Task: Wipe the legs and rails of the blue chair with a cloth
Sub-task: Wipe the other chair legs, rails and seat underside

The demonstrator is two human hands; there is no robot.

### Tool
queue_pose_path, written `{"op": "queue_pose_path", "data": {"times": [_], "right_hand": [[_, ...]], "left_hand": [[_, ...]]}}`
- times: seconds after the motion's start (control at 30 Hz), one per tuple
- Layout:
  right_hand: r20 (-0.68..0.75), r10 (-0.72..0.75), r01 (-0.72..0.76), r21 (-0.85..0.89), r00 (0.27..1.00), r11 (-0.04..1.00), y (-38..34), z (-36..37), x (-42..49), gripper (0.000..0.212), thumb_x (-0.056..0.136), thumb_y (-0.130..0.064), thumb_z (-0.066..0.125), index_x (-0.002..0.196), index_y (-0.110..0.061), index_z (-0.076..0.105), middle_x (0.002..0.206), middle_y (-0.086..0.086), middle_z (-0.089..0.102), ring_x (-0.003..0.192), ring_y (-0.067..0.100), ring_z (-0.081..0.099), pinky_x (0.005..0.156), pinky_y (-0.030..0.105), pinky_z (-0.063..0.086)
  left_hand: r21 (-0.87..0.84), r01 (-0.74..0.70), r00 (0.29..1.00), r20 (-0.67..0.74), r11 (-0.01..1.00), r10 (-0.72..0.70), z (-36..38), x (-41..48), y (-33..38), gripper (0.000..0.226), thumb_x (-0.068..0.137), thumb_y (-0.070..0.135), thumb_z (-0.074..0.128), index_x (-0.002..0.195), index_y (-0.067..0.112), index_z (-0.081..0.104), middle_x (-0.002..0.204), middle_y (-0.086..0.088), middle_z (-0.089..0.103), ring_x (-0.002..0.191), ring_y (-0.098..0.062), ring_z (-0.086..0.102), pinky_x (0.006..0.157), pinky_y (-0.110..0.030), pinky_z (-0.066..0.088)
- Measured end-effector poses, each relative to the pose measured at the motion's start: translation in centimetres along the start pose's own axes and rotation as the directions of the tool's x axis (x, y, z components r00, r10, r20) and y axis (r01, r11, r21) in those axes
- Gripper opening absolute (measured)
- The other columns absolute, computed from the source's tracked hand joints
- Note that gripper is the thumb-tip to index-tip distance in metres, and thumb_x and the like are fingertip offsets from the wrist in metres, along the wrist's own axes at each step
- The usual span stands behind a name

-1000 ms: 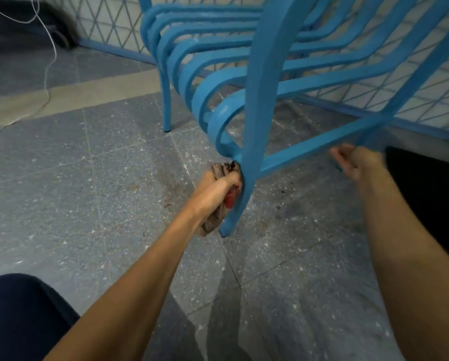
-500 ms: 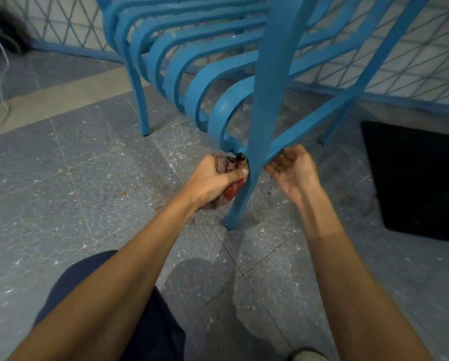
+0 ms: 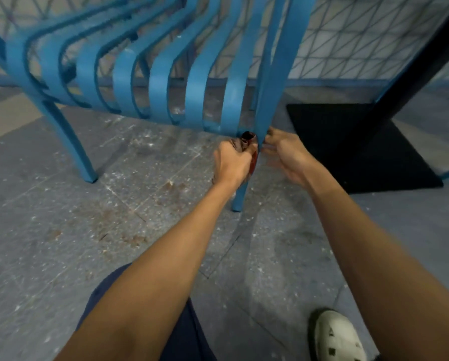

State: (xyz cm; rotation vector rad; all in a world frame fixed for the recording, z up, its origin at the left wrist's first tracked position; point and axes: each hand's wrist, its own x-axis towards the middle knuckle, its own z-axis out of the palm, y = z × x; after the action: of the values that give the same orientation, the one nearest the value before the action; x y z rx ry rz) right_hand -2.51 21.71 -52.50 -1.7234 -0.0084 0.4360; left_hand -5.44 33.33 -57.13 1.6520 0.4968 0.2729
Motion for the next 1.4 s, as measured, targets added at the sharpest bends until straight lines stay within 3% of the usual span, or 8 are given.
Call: {"op": "queue_pose_path", "data": {"times": [0.27,0.4,0.67,0.77,0.9,1.1,1.27,1.4], "right_hand": [[-0.019,-0.082,0.083,0.119,0.996,0.989,1.9,-3.9,0.9,0.037,0.099,-0.015,0.041,0.132,-0.027,0.054,0.119,-0.007,0.065,0.105,0.013,0.061,0.080,0.033,0.047],[-0.031,0.021,-0.007,0.398,0.999,0.917,1.8,-4.6,0.6,0.035,0.100,-0.045,0.036,0.126,-0.034,0.057,0.125,-0.006,0.061,0.109,0.025,0.062,0.087,0.054,0.052],[-0.207,0.072,0.047,0.520,0.976,0.853,8.1,-6.4,-1.0,0.043,0.091,-0.003,0.055,0.131,-0.021,0.052,0.115,0.007,0.066,0.100,0.025,0.066,0.070,0.038,0.057],[-0.545,-0.133,0.217,0.094,0.828,0.972,9.6,-6.8,0.4,0.042,0.089,-0.004,0.056,0.125,-0.026,0.055,0.123,0.002,0.062,0.108,0.014,0.061,0.089,0.037,0.053],[-0.387,-0.671,0.486,-0.476,0.633,0.733,8.9,-3.2,2.7,0.044,0.087,-0.005,0.061,0.128,-0.021,0.056,0.134,0.008,0.046,0.119,0.005,0.043,0.101,0.008,0.034],[-0.293,-0.698,0.450,-0.591,0.654,0.669,12.6,0.6,7.5,0.056,0.082,-0.006,0.066,0.120,-0.042,0.046,0.128,0.011,0.042,0.118,0.034,0.043,0.098,0.046,0.042],[-0.170,-0.615,0.322,-0.728,0.770,0.605,18.1,1.2,8.6,0.027,0.083,-0.023,0.065,0.099,-0.039,0.050,0.122,0.017,0.048,0.108,0.016,0.048,0.094,0.030,0.035],[-0.385,-0.646,0.355,-0.598,0.660,0.719,15.6,1.1,9.0,0.036,0.082,-0.006,0.066,0.088,-0.038,0.050,0.098,0.014,0.046,0.085,0.021,0.052,0.071,0.034,0.046]], "left_hand": [[0.105,-0.010,0.999,-0.042,0.994,0.015,6.2,1.6,3.1,0.028,0.076,0.033,0.073,0.094,0.011,0.068,0.092,-0.003,0.071,0.088,-0.018,0.065,0.074,-0.029,0.052],[-0.002,0.032,0.999,-0.039,0.999,-0.032,8.8,2.0,4.4,0.021,0.080,0.025,0.071,0.095,0.011,0.068,0.095,-0.005,0.071,0.091,-0.019,0.066,0.076,-0.028,0.052],[-0.120,0.358,0.824,0.508,0.926,-0.252,5.9,1.5,3.3,0.060,0.090,0.054,0.050,0.132,0.012,0.054,0.130,-0.006,0.059,0.120,-0.022,0.054,0.103,-0.037,0.038],[0.150,0.242,0.871,0.402,0.959,-0.283,3.4,3.7,2.2,0.043,0.098,0.030,0.047,0.137,0.014,0.048,0.141,-0.002,0.050,0.128,-0.022,0.046,0.103,-0.040,0.031],[0.278,0.120,0.911,0.350,0.953,-0.217,3.2,5.4,2.1,0.035,0.093,0.008,0.050,0.126,0.018,0.058,0.127,-0.003,0.060,0.117,-0.022,0.054,0.079,-0.029,0.039],[0.295,0.170,0.905,0.331,0.940,-0.267,4.4,6.5,1.0,0.024,0.089,0.009,0.055,0.107,0.019,0.066,0.110,-0.003,0.067,0.106,-0.019,0.059,0.065,-0.025,0.039],[0.318,0.065,0.908,0.374,0.946,-0.188,5.4,7.1,0.5,0.053,0.087,-0.009,0.045,0.136,0.013,0.051,0.137,-0.008,0.053,0.129,-0.022,0.046,0.102,-0.029,0.042],[0.200,-0.040,0.907,0.418,0.979,-0.048,5.6,6.5,1.6,0.055,0.083,-0.017,0.043,0.133,0.005,0.052,0.132,-0.018,0.056,0.123,-0.025,0.053,0.095,-0.026,0.045]]}}
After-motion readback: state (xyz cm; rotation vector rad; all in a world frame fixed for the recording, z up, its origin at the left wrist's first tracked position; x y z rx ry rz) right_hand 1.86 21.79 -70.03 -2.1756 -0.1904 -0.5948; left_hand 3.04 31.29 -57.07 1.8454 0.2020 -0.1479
